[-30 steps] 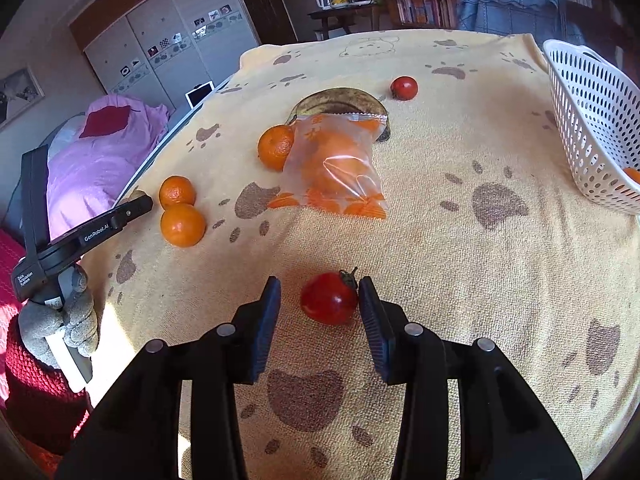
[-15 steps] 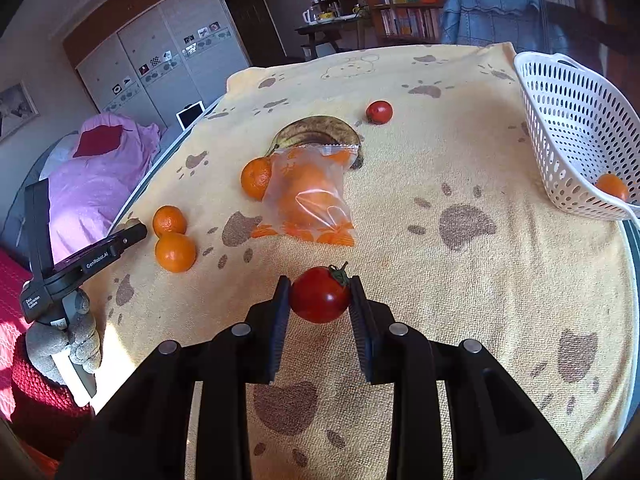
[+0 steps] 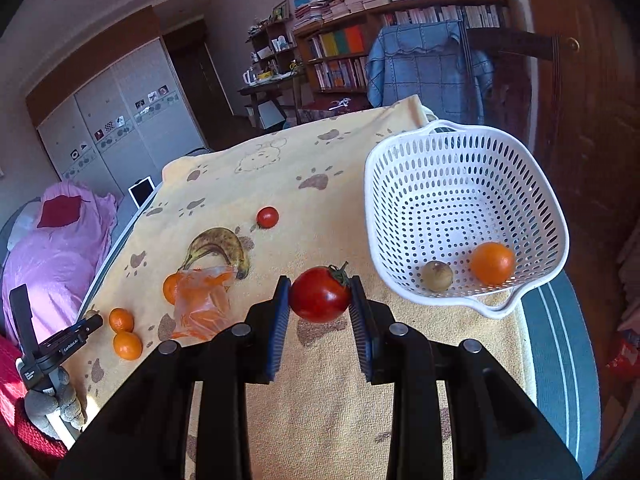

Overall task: Organize fruits
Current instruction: 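Carry the tomato into the white basket and open the right tool while the left tool holds the kiwi, then carry the kiwi into the white basket and open the left tool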

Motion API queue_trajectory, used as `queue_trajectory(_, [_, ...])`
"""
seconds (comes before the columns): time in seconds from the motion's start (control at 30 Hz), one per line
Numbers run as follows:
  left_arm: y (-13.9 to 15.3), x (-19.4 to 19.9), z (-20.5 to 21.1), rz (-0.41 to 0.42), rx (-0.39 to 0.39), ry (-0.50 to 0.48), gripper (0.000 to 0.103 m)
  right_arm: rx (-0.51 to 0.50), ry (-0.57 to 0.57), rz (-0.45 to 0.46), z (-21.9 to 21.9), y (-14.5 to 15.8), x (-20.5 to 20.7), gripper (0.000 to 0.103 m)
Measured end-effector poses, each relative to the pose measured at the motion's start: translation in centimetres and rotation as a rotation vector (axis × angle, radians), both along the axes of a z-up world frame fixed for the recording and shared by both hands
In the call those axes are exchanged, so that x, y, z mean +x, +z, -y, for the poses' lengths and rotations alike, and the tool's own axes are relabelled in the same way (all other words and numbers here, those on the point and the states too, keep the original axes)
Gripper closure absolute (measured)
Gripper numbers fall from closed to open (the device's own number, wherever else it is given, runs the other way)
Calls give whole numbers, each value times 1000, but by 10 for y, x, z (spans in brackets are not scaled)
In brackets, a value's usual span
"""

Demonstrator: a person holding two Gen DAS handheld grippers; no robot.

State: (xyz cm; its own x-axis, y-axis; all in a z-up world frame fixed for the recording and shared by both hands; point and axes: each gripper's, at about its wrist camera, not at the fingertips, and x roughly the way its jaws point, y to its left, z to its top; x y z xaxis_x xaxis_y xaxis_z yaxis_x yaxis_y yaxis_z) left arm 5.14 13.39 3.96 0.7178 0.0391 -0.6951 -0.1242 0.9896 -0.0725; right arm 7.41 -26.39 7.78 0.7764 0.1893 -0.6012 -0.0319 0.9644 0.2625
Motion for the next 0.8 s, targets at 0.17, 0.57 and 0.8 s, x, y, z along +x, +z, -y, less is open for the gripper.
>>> queue_trajectory(0.17, [9,1,10,16,3,-10,75,8,-68,6,28,2,21,73])
queue_trajectory(0.57, [27,8,47,35,33,-61,75,59,-105,-5,51,-13,57,45])
queue_trajectory(0.8, [40,19,88,53,50,-144,75,75,-166,80,78,-3,27,45])
